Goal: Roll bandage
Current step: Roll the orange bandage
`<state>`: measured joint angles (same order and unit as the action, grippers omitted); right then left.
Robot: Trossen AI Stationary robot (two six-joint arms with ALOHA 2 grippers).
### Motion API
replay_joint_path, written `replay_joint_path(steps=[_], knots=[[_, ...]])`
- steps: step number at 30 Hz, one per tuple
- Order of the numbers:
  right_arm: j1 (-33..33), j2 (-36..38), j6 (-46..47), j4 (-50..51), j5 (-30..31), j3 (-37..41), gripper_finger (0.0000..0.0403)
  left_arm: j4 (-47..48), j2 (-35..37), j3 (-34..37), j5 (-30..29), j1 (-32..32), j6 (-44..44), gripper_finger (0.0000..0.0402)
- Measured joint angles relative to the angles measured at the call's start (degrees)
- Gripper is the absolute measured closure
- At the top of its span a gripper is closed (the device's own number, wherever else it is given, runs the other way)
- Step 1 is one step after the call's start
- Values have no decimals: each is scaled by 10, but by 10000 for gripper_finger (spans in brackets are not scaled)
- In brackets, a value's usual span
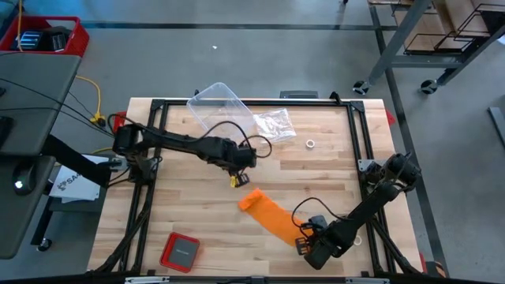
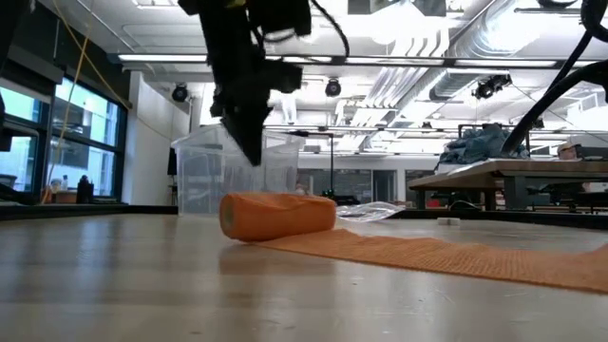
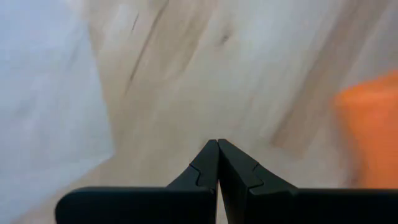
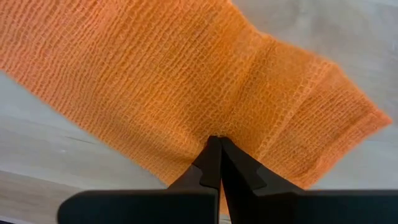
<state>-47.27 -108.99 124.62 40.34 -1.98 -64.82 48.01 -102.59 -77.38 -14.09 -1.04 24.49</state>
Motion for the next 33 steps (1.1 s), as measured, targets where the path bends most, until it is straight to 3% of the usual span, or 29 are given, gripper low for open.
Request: replay_joint_path(steps=[4,11,16,23,33], knots=[[0,0,0,0,0,0,403,-106,2,-2,87,-35,28,401],[0,0,0,-1,0,0,403,-186,-74,-1,161,-131,87,401],[0,0,0,-3,1,1,403,-189,-109,-1,165,-161,106,401],[0,0,0,-12,2,1,403,-201,-108,-1,121,-134,117,401],[5,0,0,-16,-2,1,403,-189,-118,-1,158,-104,107,401]])
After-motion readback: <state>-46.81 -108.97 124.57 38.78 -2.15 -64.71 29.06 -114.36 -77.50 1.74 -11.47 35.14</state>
